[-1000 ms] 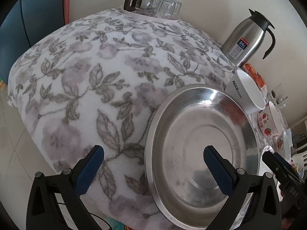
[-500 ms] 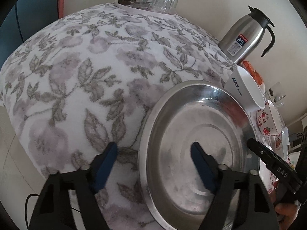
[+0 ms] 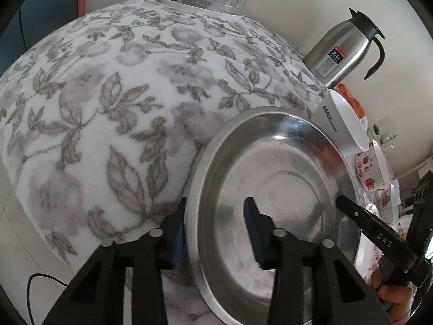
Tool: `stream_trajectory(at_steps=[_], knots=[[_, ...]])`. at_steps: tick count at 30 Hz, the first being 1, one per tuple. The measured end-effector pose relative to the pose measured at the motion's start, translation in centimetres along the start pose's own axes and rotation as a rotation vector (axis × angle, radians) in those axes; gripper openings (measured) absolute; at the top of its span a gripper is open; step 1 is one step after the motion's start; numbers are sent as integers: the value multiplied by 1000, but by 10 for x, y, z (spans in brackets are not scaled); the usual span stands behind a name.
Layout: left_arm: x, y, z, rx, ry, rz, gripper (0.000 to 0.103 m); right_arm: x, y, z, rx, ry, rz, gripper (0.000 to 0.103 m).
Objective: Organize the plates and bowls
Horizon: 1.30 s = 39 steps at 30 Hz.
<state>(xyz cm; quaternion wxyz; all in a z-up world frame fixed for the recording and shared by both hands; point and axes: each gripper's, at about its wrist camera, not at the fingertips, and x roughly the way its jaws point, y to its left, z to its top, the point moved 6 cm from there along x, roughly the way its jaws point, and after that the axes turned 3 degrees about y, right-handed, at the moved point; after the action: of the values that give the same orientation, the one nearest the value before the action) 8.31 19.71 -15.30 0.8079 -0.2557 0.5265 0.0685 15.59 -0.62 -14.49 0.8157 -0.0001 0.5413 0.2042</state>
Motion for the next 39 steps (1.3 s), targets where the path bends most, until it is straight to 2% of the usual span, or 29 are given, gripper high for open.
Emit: stream_trajectory(at_steps=[6,12,24,32,39], knots=[[-3,5,-3,-31,7,-3,34,-5,-7,-2,24,4,14,20],[-9,5,-5,-44,11,0,34,-14,-4,-3,17,-9,30,20],[-43,-4,-2,-35,-40,8,34,-45,0,-8,28,-48,72,20],[-74,-28,1,-4,-92,-2,34,-83,-4,-9,52,-111,90,20],[-95,-65,2,52,-123,-21,34,-117,-27,-14,107,-164,91,20]])
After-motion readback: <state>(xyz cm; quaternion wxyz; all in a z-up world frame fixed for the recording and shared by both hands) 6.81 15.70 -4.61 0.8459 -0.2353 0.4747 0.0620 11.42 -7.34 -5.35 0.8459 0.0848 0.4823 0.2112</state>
